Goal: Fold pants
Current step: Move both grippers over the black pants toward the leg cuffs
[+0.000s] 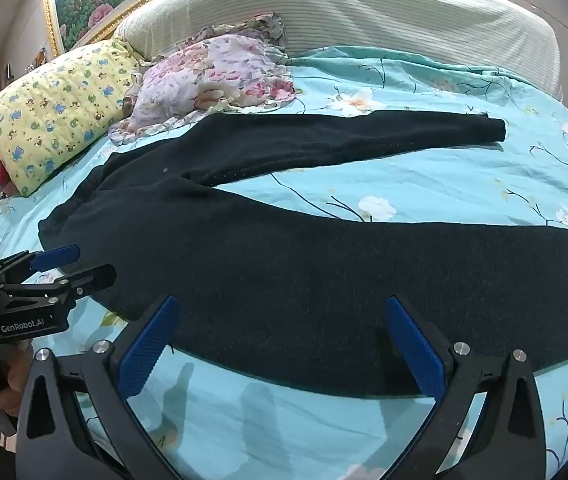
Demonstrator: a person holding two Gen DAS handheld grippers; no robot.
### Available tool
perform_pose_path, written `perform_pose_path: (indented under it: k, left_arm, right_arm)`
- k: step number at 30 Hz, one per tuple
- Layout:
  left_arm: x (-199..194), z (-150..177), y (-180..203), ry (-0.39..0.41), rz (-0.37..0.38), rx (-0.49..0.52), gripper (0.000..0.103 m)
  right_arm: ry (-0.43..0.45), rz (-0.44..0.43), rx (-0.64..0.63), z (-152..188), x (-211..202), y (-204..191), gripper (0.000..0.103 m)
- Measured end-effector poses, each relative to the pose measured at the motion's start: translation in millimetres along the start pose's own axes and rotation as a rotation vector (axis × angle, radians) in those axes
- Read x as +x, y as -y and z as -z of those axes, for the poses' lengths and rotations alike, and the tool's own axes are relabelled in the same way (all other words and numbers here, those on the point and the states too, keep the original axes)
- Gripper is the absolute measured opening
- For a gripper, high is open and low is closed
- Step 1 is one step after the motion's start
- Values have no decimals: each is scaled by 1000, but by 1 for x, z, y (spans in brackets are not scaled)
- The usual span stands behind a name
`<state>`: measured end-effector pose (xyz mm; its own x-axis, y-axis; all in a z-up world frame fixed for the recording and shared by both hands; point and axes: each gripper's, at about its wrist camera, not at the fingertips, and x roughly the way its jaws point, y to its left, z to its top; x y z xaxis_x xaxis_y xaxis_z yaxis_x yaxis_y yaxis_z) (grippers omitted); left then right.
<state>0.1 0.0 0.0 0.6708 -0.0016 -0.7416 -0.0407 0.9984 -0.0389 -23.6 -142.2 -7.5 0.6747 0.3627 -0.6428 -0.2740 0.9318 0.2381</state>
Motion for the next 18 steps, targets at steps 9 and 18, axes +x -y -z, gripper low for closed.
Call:
perform_pose_path:
  k: [9,18]
  left_arm:
    - [-1,1,3,-4,0,3,85]
    - [3,1,3,-13,10,1,85]
  right_arm:
    - [-5,-2,5,1,1,0,103]
    - [-4,-7,9,1,1,0,103]
